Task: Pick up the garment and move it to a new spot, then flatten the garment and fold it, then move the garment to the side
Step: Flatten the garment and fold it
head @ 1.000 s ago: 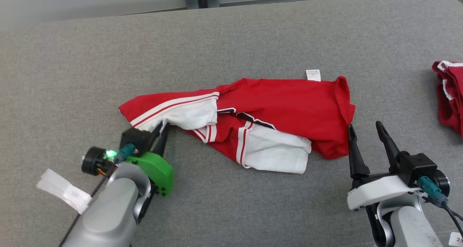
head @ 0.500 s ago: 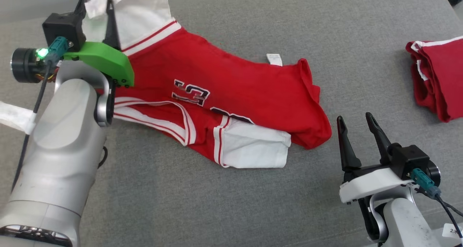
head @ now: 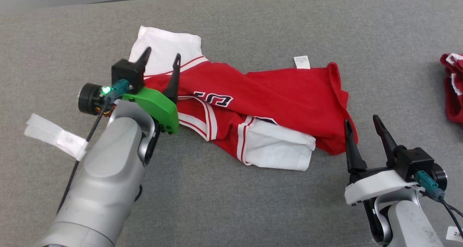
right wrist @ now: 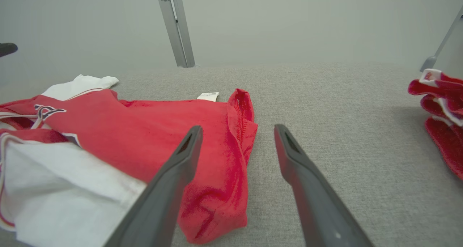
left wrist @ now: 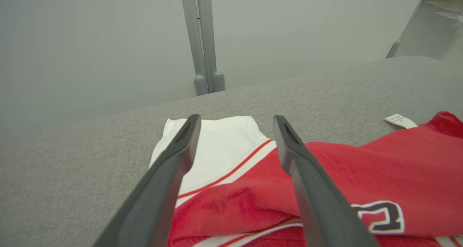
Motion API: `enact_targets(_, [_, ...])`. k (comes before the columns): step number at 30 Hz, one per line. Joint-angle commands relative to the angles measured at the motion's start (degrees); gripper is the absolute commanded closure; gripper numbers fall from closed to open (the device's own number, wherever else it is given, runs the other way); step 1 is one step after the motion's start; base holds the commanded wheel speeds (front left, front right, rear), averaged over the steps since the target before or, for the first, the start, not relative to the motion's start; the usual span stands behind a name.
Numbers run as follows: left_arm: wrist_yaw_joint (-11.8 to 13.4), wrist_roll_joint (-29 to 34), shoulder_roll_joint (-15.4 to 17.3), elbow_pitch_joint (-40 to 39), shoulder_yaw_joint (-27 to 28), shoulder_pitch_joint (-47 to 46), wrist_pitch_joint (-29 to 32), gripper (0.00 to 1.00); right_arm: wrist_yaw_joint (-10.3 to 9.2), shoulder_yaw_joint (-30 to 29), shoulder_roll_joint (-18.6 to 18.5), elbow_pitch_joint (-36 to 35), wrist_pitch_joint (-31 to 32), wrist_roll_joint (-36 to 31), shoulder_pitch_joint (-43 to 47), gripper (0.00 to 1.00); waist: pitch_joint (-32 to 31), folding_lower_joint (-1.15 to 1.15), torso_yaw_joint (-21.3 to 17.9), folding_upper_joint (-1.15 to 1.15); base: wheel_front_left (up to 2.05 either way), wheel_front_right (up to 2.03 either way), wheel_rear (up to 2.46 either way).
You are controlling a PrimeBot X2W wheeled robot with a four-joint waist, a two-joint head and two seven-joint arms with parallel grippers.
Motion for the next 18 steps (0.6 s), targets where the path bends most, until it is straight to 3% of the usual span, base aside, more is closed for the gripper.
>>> enact_targets(1, [-0.91,-0.69,-0.77,-0.27,-0.66,1.65,0.36,0.0,-0.11,-0.04,-0.15,0.28,-0.15,-0.37,0.63,0.0,-2.04,0.0,3.33,0.0,0.0,0.0,0.0])
enact_targets(5, [-3.35,-2.45,-2.43,-2.62,-3.29,4.62,3.04,0.0,-0.11,-0.02,-0.15,0.51,-0.15,-0.51,1.27,0.0,-3.14,0.0,4.92,0.0,0.0,0.0,0.0])
enact_targets(9, [-4.53,-6.09,-3.46,-6.44,-6.4,8.23,9.51,0.0,-0.11,0.13,-0.14,0.73,-0.15,-0.44,1.34,0.0,-3.81,0.0,5.47,0.0,0.0,0.0,0.0])
enact_targets(18, [-5.01,-14.4,-4.0,-15.28,-12.35,12.22,22.69,0.0,-0.11,1.02,-0.15,0.75,-0.15,0.58,1.25,0.0,-4.12,0.0,3.36,0.0,0.0,0.0,0.0])
